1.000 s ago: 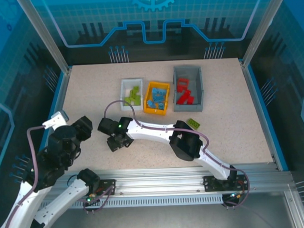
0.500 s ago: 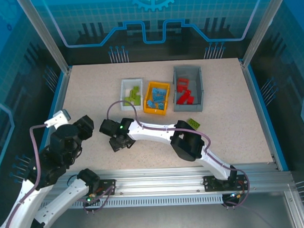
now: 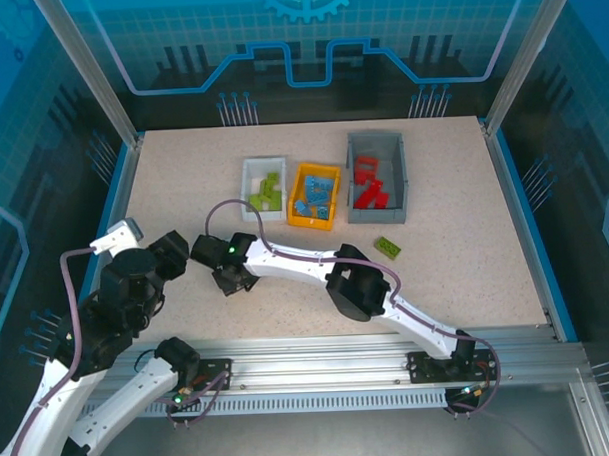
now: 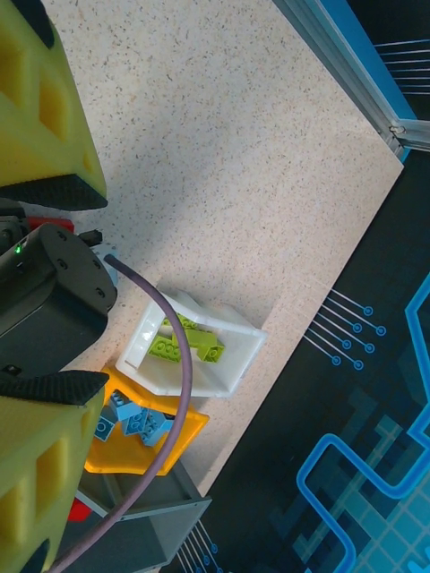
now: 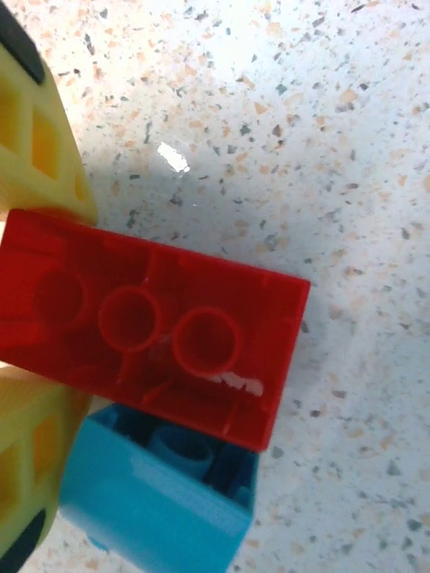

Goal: Sort the legos into containers by color

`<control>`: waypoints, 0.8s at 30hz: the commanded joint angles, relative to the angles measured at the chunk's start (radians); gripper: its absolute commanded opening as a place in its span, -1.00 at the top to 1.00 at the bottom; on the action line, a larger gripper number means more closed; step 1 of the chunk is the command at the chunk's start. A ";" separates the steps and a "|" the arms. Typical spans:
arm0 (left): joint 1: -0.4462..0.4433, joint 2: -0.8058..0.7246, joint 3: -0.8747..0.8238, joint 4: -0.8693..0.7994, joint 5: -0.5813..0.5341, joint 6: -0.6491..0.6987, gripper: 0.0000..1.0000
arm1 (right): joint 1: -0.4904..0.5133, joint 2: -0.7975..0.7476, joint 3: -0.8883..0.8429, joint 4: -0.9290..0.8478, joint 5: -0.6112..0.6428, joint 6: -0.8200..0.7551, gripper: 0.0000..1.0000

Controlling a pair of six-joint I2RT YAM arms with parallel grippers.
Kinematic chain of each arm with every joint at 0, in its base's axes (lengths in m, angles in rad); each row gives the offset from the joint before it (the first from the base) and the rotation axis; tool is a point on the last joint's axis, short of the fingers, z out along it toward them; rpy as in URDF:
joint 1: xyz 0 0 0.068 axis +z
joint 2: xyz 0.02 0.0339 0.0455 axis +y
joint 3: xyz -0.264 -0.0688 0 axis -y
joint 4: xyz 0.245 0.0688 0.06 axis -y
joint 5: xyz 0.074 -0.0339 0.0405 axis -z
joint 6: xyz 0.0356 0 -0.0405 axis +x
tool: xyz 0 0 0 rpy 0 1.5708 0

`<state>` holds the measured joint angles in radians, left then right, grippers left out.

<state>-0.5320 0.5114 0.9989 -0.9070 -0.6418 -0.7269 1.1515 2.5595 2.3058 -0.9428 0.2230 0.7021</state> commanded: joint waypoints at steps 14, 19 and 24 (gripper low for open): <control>0.006 0.018 -0.013 0.071 0.072 0.058 -0.08 | 0.000 -0.226 -0.194 0.120 0.054 -0.044 0.59; 0.006 0.061 -0.026 0.136 0.167 0.085 -0.11 | -0.027 -0.478 -0.386 0.176 0.032 -0.025 0.60; 0.005 0.183 -0.016 0.220 0.341 0.119 -0.11 | -0.114 -0.697 -0.586 0.194 0.022 0.005 0.61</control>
<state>-0.5320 0.6281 0.9894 -0.7769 -0.4473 -0.6559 1.1069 1.9553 1.8072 -0.7639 0.2443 0.6792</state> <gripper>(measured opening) 0.555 0.321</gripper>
